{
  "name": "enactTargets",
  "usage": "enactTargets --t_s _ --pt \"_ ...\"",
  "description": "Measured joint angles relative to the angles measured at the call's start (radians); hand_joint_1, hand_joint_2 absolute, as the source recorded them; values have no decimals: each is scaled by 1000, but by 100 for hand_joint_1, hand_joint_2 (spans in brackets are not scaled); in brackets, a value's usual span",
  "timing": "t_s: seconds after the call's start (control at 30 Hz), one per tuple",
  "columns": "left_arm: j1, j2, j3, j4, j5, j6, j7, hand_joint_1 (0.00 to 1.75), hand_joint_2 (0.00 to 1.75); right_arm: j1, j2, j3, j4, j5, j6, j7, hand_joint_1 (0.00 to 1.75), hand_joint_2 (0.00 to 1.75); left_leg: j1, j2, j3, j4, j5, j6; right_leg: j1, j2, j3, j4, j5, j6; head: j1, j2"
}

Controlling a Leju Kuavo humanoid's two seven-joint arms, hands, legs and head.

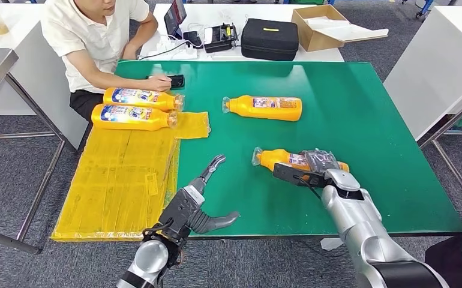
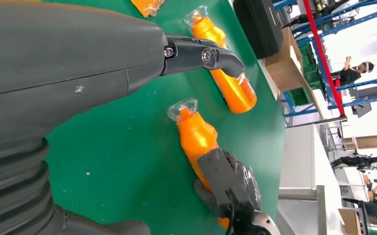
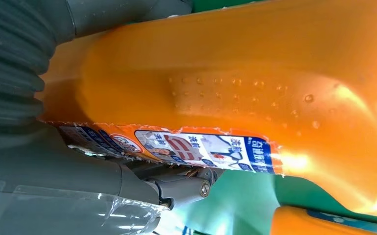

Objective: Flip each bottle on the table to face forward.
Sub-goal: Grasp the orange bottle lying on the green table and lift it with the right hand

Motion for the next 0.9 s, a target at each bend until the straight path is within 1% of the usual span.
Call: enactTargets --t_s 0.17,0.27,0.4,0.57,0.63,0.7,0.77,0.9 --pt "1 0 1 0 1 -5 -2 0 175 21 -36 36 -34 -118 11 -64 175 175 0 0 0 0 0 0 0 0 0 0 0 0 0 0" --pt "1 0 1 0 12 -4 -4 0 175 36 -57 66 -66 -196 -14 -91 175 175 0 0 0 0 0 0 0 0 1 0 0 0 0 0" --pt "2 0 1 0 105 0 0 0 175 75 -62 96 -133 -291 -72 -100 175 175 0 1 -1 0 0 0 0 1 0 0 1 0 0 0" --pt "3 0 1 0 151 -1 4 0 175 109 -65 116 -192 -326 -76 -104 175 175 0 2 -2 0 0 0 1 1 -2 0 1 0 0 0" --pt "6 0 3 0 218 -4 15 0 175 117 -67 121 -209 -363 -77 -126 175 175 0 2 -3 0 0 0 1 1 -3 0 1 0 0 0" --pt "13 0 9 3 339 -6 25 0 175 125 -66 124 -231 -427 -79 -162 175 175 0 2 -4 0 0 0 1 1 -3 0 1 0 0 0" --pt "27 0 23 7 447 -2 13 0 175 139 -59 129 -264 -498 -81 -184 175 175 0 2 -5 0 0 0 1 1 -4 0 1 0 0 0" --pt "71 0 71 2 523 9 -26 0 175 177 -43 155 -366 -626 -63 -182 175 175 0 2 -8 0 0 0 1 1 -6 1 1 0 0 0"
